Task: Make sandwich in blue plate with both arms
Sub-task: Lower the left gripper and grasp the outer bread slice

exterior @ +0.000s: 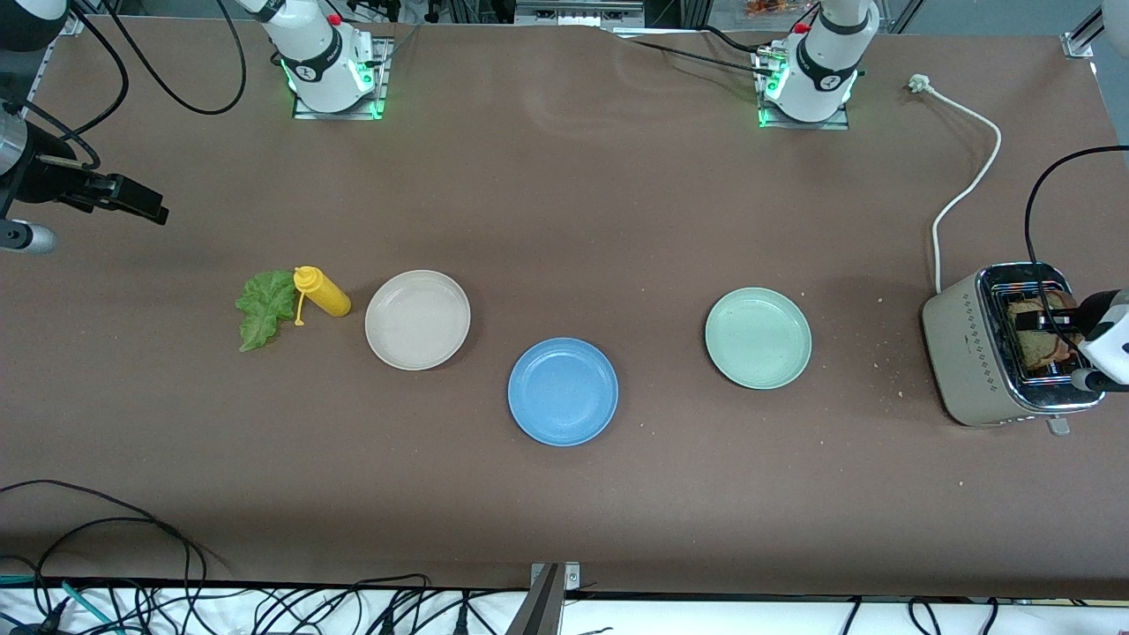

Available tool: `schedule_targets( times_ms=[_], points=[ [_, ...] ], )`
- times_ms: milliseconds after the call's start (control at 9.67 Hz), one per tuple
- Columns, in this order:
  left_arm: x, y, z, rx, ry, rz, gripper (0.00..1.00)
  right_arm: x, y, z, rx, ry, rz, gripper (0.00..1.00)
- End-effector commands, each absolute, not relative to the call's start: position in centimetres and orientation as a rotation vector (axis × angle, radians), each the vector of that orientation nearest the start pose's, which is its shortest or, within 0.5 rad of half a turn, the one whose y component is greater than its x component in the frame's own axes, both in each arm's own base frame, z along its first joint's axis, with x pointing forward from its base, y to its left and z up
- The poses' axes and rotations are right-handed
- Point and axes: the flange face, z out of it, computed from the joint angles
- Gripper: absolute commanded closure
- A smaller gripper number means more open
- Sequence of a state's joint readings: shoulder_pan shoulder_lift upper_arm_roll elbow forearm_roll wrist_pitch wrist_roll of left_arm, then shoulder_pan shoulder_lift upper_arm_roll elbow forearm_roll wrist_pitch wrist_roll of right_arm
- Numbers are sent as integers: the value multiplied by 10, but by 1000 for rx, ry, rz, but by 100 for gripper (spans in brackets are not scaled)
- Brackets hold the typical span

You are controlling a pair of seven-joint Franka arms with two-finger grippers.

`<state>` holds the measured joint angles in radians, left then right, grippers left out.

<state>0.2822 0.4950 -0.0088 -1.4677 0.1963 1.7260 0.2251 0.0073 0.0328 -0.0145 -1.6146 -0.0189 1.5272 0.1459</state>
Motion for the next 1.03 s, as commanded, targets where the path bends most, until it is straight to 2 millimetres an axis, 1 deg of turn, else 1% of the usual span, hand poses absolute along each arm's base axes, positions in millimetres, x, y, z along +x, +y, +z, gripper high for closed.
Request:
schedule_targets(
  times_ms=[0, 103, 207, 414, 517, 620, 827, 930],
  points=[
    [637, 213, 381, -2950, 71, 423, 29, 558, -5, 587, -3154, 255, 192, 0],
    [637, 215, 382, -2944, 85, 422, 29, 557, -5, 586, -3153, 257, 199, 0],
    [638, 212, 381, -2947, 73, 421, 29, 557, -5, 586, -3153, 257, 196, 0],
    [639, 209, 376, -2956, 68, 426, 40, 557, -5, 586, -3153, 255, 196, 0],
    [640, 207, 374, -2956, 48, 425, 40, 557, -6, 586, -3153, 259, 196, 0],
    [642, 204, 371, -2956, 27, 428, 49, 557, -6, 586, -3153, 259, 196, 0],
    [641, 203, 369, -2955, 16, 436, 100, 557, -6, 586, -3153, 257, 196, 0],
    [641, 204, 369, -2955, 18, 436, 100, 557, -6, 586, -3153, 259, 196, 0]
  ],
)
